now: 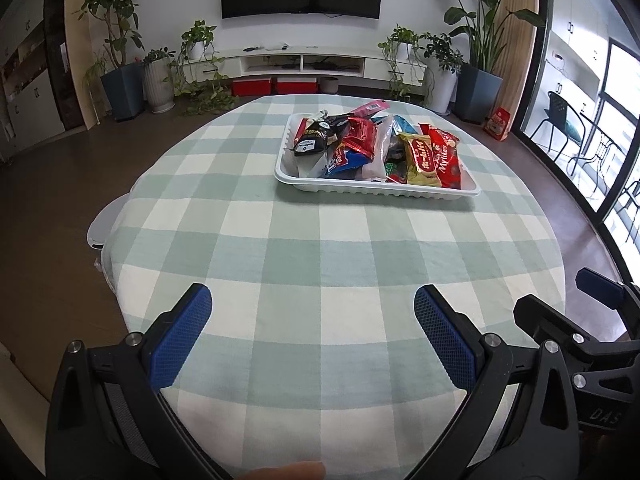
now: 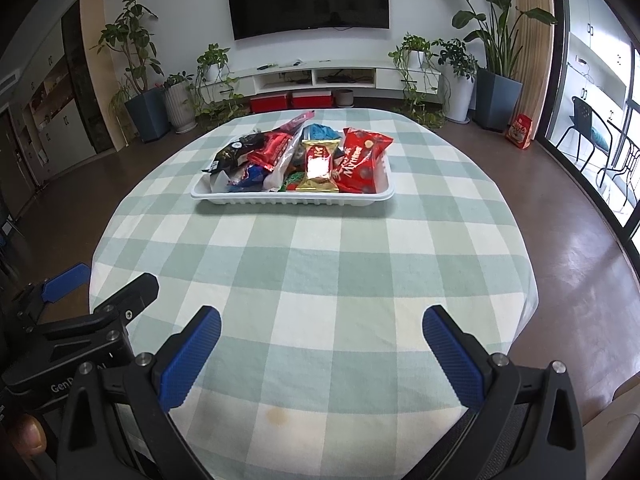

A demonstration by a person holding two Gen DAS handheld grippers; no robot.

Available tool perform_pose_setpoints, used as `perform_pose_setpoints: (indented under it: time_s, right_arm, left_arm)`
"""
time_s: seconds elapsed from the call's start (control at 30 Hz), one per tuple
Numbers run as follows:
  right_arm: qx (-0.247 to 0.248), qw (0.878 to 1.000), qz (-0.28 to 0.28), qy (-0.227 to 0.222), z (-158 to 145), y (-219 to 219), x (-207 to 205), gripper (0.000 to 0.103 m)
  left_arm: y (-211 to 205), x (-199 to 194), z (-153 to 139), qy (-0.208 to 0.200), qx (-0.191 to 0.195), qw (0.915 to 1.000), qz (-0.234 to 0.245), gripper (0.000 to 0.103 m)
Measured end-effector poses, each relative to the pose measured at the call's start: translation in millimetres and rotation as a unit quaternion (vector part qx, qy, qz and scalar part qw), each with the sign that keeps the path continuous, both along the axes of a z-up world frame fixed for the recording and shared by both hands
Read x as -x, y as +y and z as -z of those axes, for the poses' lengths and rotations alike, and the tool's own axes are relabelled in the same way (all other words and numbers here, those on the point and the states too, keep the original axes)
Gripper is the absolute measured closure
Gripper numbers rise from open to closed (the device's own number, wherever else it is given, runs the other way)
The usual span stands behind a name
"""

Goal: Organize snacks

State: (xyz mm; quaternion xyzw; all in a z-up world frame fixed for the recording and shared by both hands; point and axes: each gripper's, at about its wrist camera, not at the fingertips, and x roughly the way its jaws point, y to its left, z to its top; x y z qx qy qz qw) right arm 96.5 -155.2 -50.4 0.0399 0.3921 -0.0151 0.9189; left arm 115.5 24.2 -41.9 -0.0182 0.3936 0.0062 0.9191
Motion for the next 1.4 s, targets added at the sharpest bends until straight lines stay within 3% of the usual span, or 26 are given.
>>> perform_pose_setpoints:
  time_s: [1.4]
  right_arm:
    - [-0.001,1.000,0.001,0.003,2.8,-4.7,-0.2,0.000]
  left_arm:
    - [-1.3,-3.0,4.6,0.009,-0.004,0.9999,0.004,0.000]
